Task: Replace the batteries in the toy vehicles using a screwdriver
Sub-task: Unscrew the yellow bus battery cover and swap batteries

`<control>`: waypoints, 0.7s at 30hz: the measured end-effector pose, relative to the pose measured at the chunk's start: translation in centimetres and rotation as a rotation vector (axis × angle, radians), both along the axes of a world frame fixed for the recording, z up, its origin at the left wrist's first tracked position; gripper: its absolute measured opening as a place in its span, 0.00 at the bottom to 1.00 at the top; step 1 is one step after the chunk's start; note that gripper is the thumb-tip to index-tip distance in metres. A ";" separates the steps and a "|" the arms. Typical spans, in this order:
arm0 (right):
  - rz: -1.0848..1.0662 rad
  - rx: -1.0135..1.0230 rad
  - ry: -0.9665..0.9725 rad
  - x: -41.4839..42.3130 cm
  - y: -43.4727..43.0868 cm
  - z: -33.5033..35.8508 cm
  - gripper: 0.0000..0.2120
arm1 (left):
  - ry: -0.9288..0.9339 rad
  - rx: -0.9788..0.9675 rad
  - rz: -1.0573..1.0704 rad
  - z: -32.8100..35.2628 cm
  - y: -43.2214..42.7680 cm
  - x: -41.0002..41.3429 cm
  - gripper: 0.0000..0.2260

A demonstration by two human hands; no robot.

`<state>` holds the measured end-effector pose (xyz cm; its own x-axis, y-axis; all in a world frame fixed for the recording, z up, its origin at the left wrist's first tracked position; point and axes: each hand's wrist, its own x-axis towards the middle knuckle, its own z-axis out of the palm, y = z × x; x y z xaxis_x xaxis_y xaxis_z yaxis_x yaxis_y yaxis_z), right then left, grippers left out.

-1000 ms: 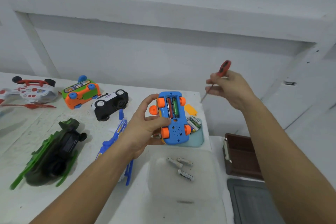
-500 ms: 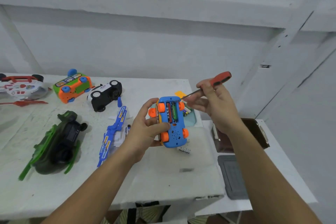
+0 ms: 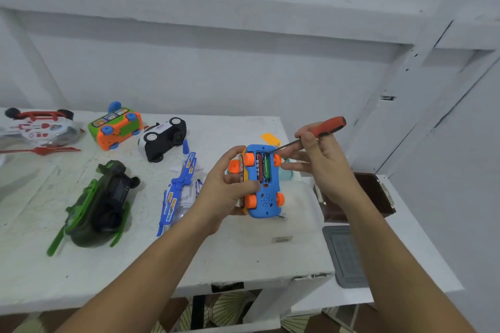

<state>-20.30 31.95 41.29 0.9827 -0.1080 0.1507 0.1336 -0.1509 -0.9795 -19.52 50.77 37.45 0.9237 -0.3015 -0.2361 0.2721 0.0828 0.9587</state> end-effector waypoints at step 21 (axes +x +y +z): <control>-0.128 -0.293 0.140 -1.2 -3.4 0.4 0.11 | -0.189 0.149 0.007 -0.2 -0.6 0.2 0.31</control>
